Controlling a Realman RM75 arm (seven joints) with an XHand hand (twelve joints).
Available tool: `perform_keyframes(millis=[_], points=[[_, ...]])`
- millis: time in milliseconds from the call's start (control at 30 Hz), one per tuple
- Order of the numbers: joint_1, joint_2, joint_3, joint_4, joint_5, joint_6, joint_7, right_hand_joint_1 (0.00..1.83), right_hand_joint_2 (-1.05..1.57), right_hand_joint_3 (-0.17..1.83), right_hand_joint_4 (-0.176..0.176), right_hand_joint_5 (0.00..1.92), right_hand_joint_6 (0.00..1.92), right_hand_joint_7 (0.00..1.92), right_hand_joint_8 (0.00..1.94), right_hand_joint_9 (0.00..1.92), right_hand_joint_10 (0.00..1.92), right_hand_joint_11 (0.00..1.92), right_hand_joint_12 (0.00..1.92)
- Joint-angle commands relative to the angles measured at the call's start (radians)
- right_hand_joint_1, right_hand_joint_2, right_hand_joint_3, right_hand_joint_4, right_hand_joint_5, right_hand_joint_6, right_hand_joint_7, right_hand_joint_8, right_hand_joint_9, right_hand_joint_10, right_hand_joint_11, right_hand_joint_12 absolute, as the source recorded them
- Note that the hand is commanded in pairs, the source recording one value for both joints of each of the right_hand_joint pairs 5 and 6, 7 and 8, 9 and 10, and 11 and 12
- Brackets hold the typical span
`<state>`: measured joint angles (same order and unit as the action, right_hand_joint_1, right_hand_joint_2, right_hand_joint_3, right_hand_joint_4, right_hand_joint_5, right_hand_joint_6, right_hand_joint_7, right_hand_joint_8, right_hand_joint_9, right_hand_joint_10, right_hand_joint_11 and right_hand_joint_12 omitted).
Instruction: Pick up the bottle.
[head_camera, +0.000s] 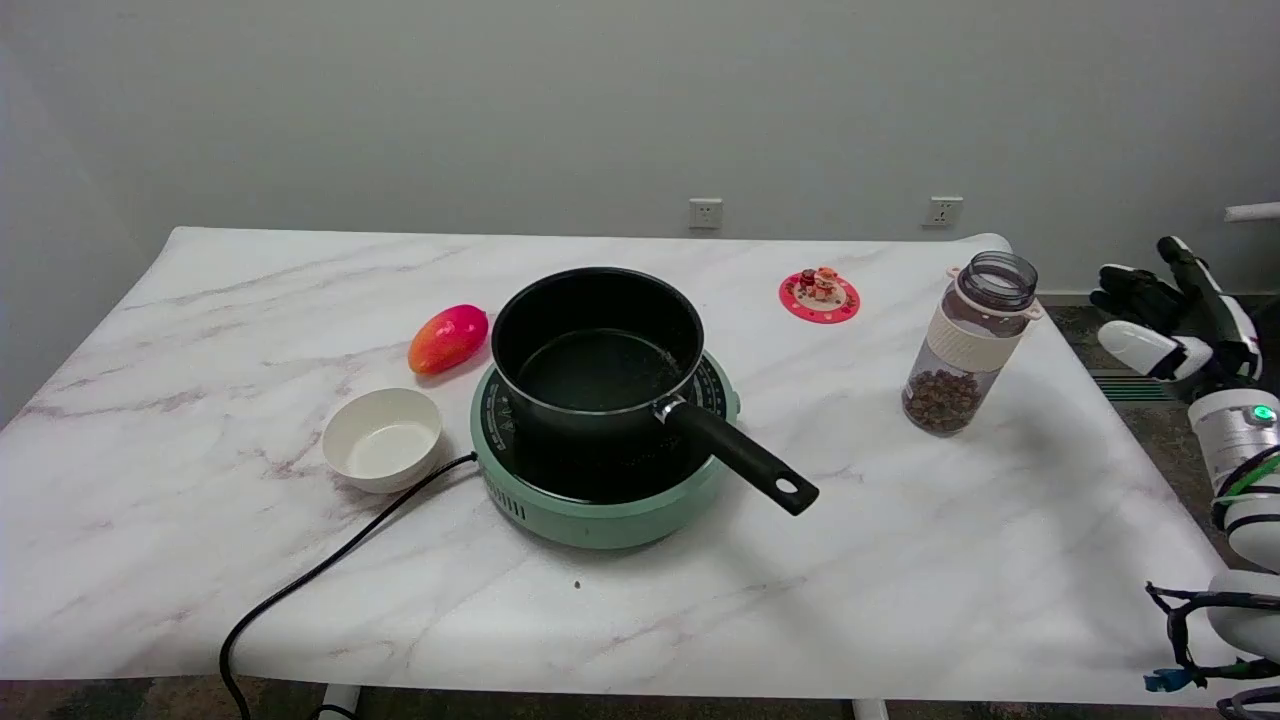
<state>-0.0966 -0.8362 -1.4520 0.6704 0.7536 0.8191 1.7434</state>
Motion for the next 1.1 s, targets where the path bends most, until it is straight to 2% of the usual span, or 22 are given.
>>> perform_keyframes(millis=[33, 467, 633, 900, 1100], points=[[0.051, 0.008, -0.066, 0.042, -0.140, -0.065, -0.155, 1.24, -0.55, 1.03, 0.000, 0.14, 0.14, 0.63, 0.63, 0.52, 0.52, 0.57, 0.57], [0.074, -0.009, -0.091, -0.010, -0.137, -0.015, -0.138, 1.24, -0.66, 1.14, 0.000, 0.21, 0.21, 0.64, 0.64, 0.54, 0.54, 0.57, 0.57], [0.060, -0.010, -0.089, -0.050, -0.150, 0.054, -0.046, 1.24, -0.74, 1.17, 0.000, 0.22, 0.22, 0.55, 0.55, 0.56, 0.56, 0.59, 0.59], [0.033, -0.012, -0.083, -0.051, -0.201, 0.128, 0.024, 1.25, -0.84, 1.02, 0.000, 0.13, 0.13, 0.54, 0.54, 0.56, 0.56, 0.62, 0.62], [0.029, -0.013, -0.096, -0.018, -0.212, 0.128, 0.024, 1.25, -0.82, 1.01, 0.000, 0.09, 0.09, 0.53, 0.53, 0.54, 0.54, 0.61, 0.61]])
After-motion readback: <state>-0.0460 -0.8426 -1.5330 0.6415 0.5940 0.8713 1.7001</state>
